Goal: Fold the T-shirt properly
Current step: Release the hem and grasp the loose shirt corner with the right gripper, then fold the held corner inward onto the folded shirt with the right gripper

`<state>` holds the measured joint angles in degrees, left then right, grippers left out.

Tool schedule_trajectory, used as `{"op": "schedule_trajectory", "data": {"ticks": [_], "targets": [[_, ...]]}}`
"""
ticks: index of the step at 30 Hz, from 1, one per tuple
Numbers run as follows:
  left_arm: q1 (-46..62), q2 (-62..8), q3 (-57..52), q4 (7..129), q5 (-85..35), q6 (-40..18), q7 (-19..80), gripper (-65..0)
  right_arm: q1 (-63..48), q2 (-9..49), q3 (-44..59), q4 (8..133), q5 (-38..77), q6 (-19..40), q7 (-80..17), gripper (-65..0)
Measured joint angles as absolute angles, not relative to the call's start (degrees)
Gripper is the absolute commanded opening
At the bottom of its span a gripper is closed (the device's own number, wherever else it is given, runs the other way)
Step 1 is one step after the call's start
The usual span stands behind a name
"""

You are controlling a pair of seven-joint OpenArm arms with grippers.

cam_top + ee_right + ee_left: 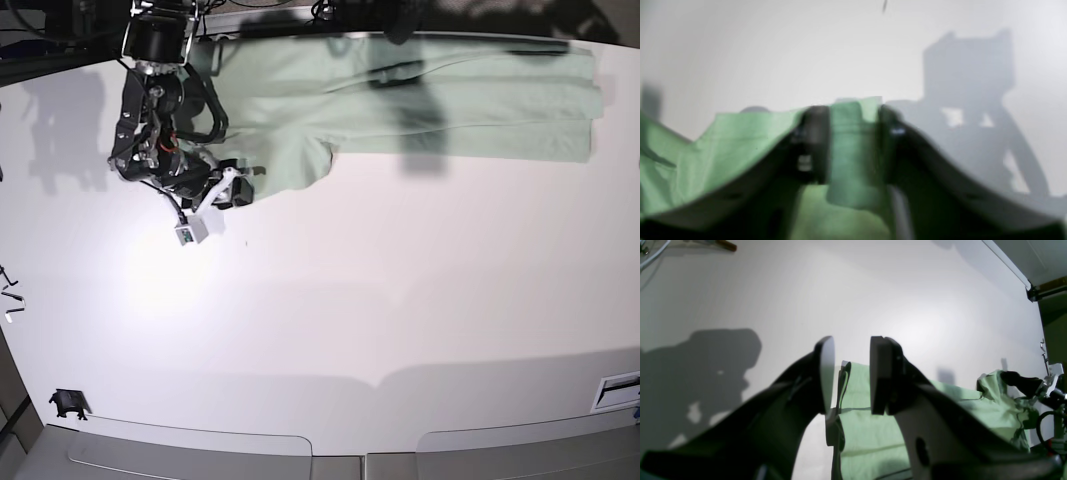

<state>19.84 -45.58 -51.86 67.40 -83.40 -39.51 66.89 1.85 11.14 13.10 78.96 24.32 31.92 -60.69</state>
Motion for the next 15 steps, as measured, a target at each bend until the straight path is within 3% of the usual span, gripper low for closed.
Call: {"op": "schedule_trajectory", "data": {"ticks": [1,7,15], "targets": [[19.8,-45.6,-51.9,67.4,-83.4,-39.5,66.9,-48.8,1.8,11.1,13.1,78.8,24.4,31.9,-61.2,-65.0],[19.9,-45.6,-51.9,67.4,-83.4,-39.5,66.9,-48.8,0.9,11.1,13.4,82.4,29.8,31.7,-67.9,-65.0],[20.3,-45.5,-51.8,67.4,-83.4,-39.5,66.9,-48.8,-9.5,10.4,14.2,104.4,42.3,33.1,-71.2,-65.0]]}}
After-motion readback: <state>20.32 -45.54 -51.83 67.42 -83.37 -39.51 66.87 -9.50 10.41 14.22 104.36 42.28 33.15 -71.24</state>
